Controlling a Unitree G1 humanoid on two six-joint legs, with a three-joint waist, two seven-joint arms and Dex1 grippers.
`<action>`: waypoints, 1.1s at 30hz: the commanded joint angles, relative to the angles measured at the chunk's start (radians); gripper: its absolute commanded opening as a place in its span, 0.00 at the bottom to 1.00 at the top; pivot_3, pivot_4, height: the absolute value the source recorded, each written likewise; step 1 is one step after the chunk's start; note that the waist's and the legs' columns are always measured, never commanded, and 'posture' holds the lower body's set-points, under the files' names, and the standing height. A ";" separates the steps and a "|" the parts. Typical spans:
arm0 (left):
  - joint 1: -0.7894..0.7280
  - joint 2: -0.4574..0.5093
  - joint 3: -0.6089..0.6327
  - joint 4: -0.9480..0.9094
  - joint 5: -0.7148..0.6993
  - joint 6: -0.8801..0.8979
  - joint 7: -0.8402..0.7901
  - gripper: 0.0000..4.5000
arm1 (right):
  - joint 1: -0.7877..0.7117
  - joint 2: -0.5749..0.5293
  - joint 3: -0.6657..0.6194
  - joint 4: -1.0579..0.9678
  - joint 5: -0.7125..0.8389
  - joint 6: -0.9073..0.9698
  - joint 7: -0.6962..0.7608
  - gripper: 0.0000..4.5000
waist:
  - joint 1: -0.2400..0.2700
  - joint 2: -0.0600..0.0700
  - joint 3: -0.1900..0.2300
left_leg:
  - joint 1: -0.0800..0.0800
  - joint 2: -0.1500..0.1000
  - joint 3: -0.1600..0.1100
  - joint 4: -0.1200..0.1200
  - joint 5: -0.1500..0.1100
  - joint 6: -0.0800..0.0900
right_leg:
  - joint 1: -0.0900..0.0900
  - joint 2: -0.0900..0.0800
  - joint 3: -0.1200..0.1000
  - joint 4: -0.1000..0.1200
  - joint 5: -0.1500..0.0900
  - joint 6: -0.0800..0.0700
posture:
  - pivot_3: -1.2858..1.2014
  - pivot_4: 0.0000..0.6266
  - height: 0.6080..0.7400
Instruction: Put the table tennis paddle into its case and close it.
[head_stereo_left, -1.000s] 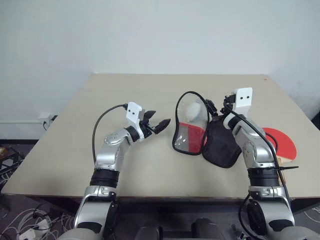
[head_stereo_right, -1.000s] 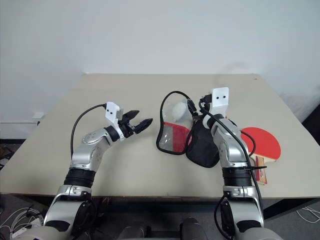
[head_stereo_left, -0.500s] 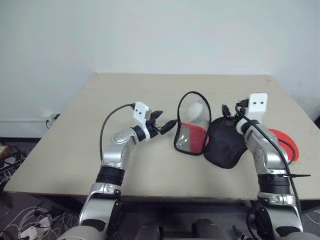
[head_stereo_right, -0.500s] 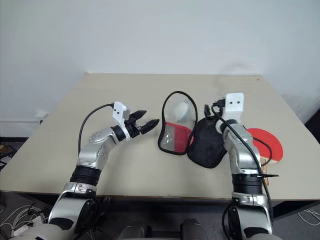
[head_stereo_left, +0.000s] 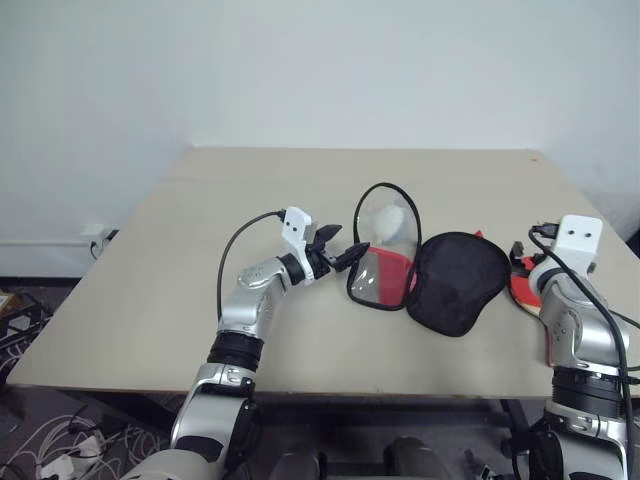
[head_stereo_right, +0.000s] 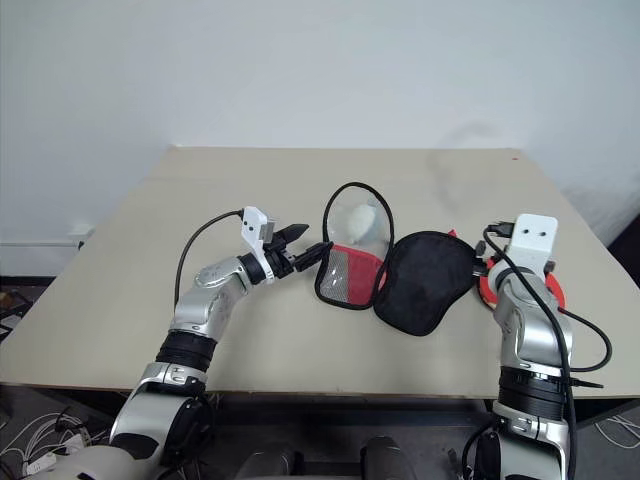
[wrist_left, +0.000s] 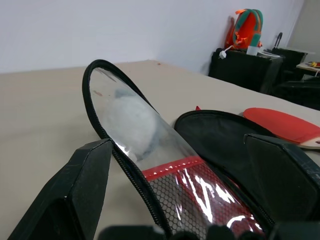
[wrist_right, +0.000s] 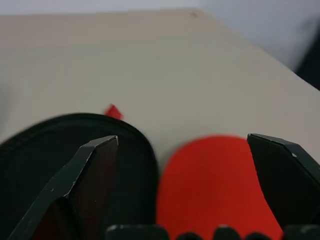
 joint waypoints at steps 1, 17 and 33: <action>-0.028 -0.013 -0.007 -0.012 -0.002 -0.031 -0.007 1.00 | -0.027 -0.010 -0.092 -0.061 0.023 0.098 -0.037 1.00 | 0.001 0.000 0.000 | 0.000 0.000 0.000 0.000 0.000 0.000 | 0.000 0.000 0.000 0.000 0.000 0.000 | 0.52 0.00 1.00; -0.030 -0.062 -0.021 0.043 0.000 -0.072 -0.018 1.00 | 0.001 -0.217 -0.135 -0.168 0.132 0.600 0.174 1.00 | 0.002 0.002 0.000 | -0.001 0.000 0.001 0.000 0.000 0.000 | 0.000 0.000 0.001 -0.001 0.000 0.000 | 0.52 0.00 1.00; -0.048 -0.074 -0.021 0.079 0.001 -0.095 -0.027 1.00 | 0.083 -0.238 -0.122 -0.135 0.115 0.719 0.241 1.00 | 0.001 0.002 0.000 | -0.001 0.000 0.001 0.000 0.000 0.000 | 0.000 0.000 0.001 -0.002 0.000 0.000 | 0.52 0.00 1.00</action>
